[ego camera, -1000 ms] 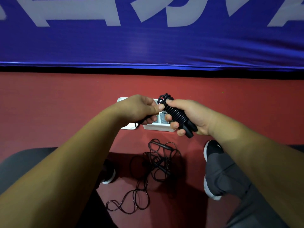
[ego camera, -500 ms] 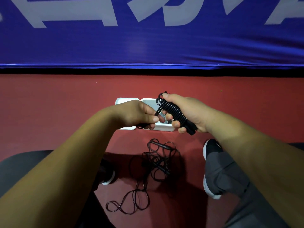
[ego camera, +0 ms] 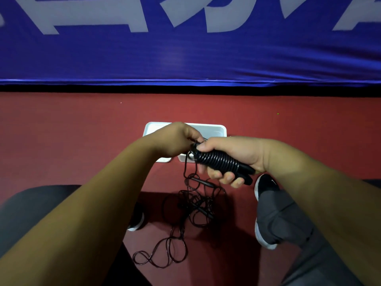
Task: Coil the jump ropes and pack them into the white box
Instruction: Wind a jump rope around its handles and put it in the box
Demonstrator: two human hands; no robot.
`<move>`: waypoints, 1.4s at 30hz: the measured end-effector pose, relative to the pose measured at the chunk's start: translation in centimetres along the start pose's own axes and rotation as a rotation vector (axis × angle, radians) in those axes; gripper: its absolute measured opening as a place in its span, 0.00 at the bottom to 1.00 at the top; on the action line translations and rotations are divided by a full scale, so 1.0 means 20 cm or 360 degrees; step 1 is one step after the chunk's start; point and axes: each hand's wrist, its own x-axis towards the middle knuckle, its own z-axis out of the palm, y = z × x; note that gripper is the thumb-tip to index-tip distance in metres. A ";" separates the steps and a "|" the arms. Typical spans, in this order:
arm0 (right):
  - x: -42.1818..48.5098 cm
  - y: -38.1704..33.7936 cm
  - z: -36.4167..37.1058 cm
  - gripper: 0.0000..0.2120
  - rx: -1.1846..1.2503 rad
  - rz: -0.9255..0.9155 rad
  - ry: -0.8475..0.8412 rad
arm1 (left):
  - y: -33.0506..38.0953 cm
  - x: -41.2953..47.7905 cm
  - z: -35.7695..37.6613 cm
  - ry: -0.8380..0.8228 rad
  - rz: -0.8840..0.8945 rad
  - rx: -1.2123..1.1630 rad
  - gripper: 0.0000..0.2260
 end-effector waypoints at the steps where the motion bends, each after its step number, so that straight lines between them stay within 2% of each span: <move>1: 0.00 0.01 0.01 0.25 -0.0033 0.0056 -0.0040 | 0.02 0.00 0.00 -0.0002 0.0013 -0.0060 0.13; 5: 0.01 0.02 0.06 0.28 -0.0136 0.0235 -0.0152 | 0.10 -0.01 -0.02 -0.0030 0.0128 -0.0149 0.13; 7: 0.03 0.03 0.06 0.30 -0.0177 0.0308 -0.0073 | 0.14 -0.01 -0.02 0.0016 0.0179 -0.0114 0.13; 10: 0.06 0.05 0.03 0.27 -0.0221 0.0362 0.0112 | 0.18 -0.01 -0.01 0.0142 0.0220 -0.0069 0.12; 14: 0.08 0.05 0.00 0.19 -0.0179 0.0197 0.0410 | 0.20 -0.01 -0.01 0.0385 0.0312 0.0006 0.12; 18: 0.09 0.04 -0.05 0.19 -0.0160 0.0052 0.0679 | 0.20 0.00 -0.02 0.0566 0.0412 0.0086 0.12; 23: 0.12 0.04 -0.11 0.20 0.0026 -0.0072 0.0924 | 0.19 -0.01 -0.03 0.0490 0.0421 0.0279 0.11; 25: 0.12 0.04 -0.12 0.18 0.0101 -0.0125 0.0946 | 0.18 -0.01 -0.04 0.0481 0.0387 0.0263 0.11; 29: 0.13 0.04 -0.13 0.08 0.0192 -0.0248 0.0944 | 0.16 0.00 -0.03 0.0436 0.0216 0.0095 0.12; 35: 0.14 0.04 -0.14 0.15 0.0345 -0.0356 0.0951 | 0.15 0.01 0.00 0.0500 0.0086 0.0016 0.12; 42: 0.11 0.02 -0.14 0.21 0.0538 -0.0409 0.0748 | 0.13 -0.01 -0.02 0.0504 0.0181 -0.0209 0.07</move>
